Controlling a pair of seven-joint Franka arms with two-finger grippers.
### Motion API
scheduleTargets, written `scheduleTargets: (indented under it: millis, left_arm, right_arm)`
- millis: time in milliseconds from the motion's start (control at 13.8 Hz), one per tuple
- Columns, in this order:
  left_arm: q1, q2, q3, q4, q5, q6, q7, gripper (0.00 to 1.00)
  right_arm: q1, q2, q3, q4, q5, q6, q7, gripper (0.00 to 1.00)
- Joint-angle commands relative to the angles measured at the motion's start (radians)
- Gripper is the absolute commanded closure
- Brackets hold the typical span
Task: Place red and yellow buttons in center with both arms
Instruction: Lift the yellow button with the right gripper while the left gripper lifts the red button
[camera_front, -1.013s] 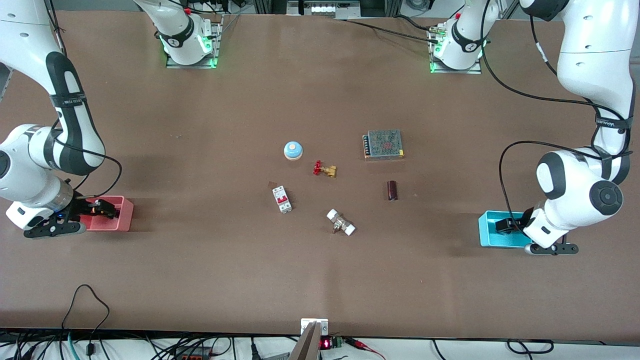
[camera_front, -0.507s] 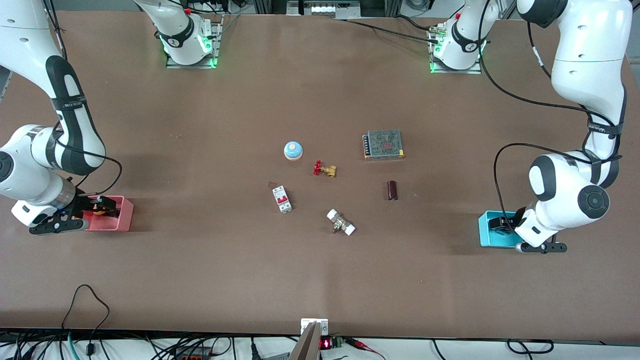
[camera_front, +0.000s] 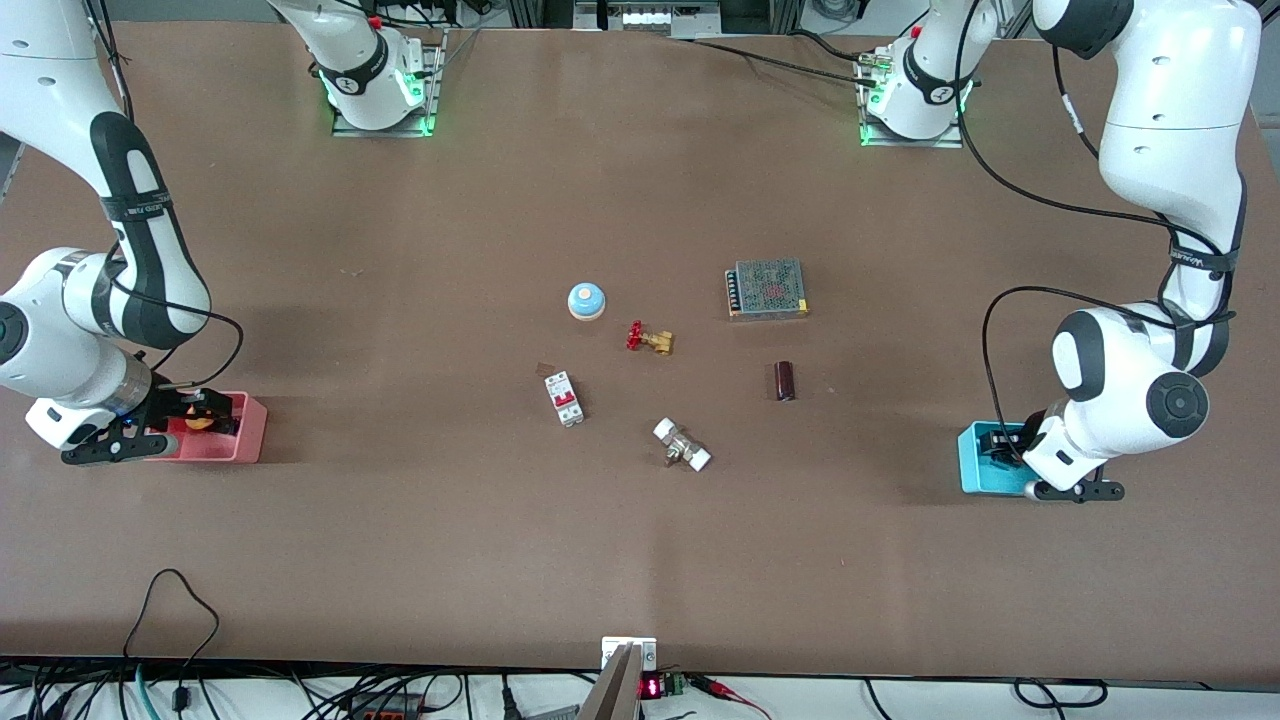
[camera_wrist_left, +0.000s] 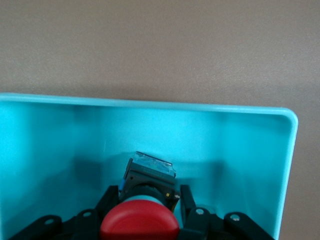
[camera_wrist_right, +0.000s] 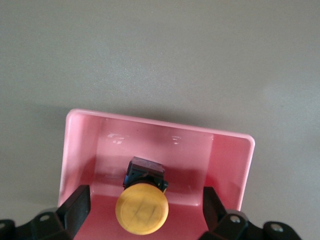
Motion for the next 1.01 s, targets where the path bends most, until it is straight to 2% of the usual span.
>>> scheduleTargets:
  millis: [0, 72, 145, 217, 289, 579, 796, 941]
  left_arm:
    - [-0.001, -0.010, 0.003, -0.008, -0.026, -0.002, 0.029, 0.65]
    - [-0.001, -0.015, 0.003, -0.007, -0.026, -0.003, 0.029, 0.70]
    - [-0.001, -0.024, 0.003, -0.005, -0.024, -0.004, 0.029, 0.78]
    - [-0.003, -0.038, 0.003, -0.003, -0.022, -0.007, 0.029, 0.82]
    - [-0.001, -0.056, 0.003, -0.003, -0.022, -0.011, 0.036, 0.87]
    - [0.005, -0.145, 0.003, -0.010, -0.026, -0.022, 0.102, 0.88]
    - [-0.003, -0.246, 0.002, -0.058, -0.026, -0.104, 0.101, 0.88]
    - [-0.009, -0.320, -0.018, -0.124, -0.026, -0.141, 0.098, 0.89]
  right_arm:
    - [-0.010, 0.001, 0.008, -0.006, 0.009, 0.008, -0.018, 0.02]
    - [-0.010, 0.001, 0.008, -0.006, 0.011, 0.011, -0.018, 0.03]
    - [-0.010, 0.004, 0.008, -0.006, 0.011, 0.013, -0.018, 0.05]
    - [-0.010, 0.004, 0.008, -0.006, 0.011, 0.014, -0.020, 0.07]
    - [-0.010, 0.004, 0.008, -0.006, 0.011, 0.014, -0.020, 0.12]
    - [-0.010, 0.004, 0.008, -0.006, 0.011, 0.014, -0.032, 0.37]
    - [-0.010, 0.004, 0.008, -0.006, 0.009, 0.014, -0.035, 0.48]
    - [-0.010, 0.004, 0.008, -0.005, 0.009, 0.013, -0.036, 0.52]
